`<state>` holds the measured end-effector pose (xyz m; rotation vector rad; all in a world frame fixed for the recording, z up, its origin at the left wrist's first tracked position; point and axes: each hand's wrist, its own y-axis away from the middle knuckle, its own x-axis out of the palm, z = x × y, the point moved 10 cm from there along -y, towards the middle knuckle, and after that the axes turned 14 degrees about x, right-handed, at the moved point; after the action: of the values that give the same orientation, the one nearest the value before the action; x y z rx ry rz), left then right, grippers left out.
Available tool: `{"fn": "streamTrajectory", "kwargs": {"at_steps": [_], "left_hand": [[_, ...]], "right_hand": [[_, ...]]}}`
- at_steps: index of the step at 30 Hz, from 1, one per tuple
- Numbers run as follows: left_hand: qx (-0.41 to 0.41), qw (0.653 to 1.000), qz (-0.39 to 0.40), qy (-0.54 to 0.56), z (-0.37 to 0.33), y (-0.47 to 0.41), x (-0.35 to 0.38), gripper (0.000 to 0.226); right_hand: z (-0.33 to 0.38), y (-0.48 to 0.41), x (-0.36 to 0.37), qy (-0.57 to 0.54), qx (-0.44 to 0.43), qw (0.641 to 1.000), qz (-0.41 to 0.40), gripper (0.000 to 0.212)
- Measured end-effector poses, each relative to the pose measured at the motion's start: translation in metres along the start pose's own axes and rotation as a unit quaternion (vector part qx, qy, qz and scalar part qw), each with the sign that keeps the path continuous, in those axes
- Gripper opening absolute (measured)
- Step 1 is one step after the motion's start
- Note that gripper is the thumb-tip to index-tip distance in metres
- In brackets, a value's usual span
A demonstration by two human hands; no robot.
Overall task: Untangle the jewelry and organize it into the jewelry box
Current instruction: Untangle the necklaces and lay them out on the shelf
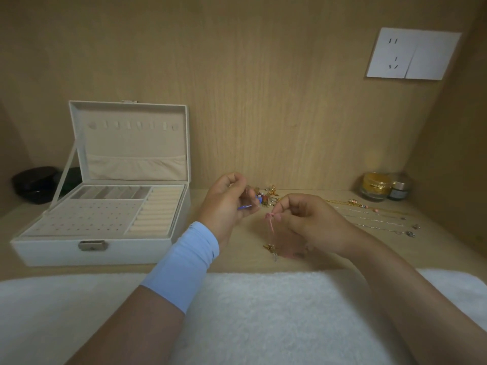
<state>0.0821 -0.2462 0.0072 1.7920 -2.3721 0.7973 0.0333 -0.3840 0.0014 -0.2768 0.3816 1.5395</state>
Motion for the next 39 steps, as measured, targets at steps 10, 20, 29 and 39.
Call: {"fn": "streamTrajectory", "kwargs": {"at_steps": [10, 20, 29, 39], "left_hand": [[-0.029, 0.999, 0.013, -0.005, 0.006, 0.006, 0.004, 0.01], [-0.051, 0.992, 0.059, 0.095, 0.001, 0.007, 0.019, 0.014], [-0.05, 0.925, 0.282, -0.248, -0.036, 0.036, 0.024, 0.005], [-0.212, 0.635, 0.446, -0.594, -0.018, 0.104, -0.026, 0.013]], "right_hand": [[0.001, 0.0, -0.014, -0.032, 0.009, 0.998, -0.049, 0.03], [0.006, 0.013, -0.001, -0.006, 0.043, 0.998, -0.036, 0.013], [0.007, 0.023, 0.015, -0.004, 0.055, 0.995, 0.088, 0.009], [-0.001, 0.058, 0.052, 0.151, 0.106, 0.937, 0.297, 0.014]]}}
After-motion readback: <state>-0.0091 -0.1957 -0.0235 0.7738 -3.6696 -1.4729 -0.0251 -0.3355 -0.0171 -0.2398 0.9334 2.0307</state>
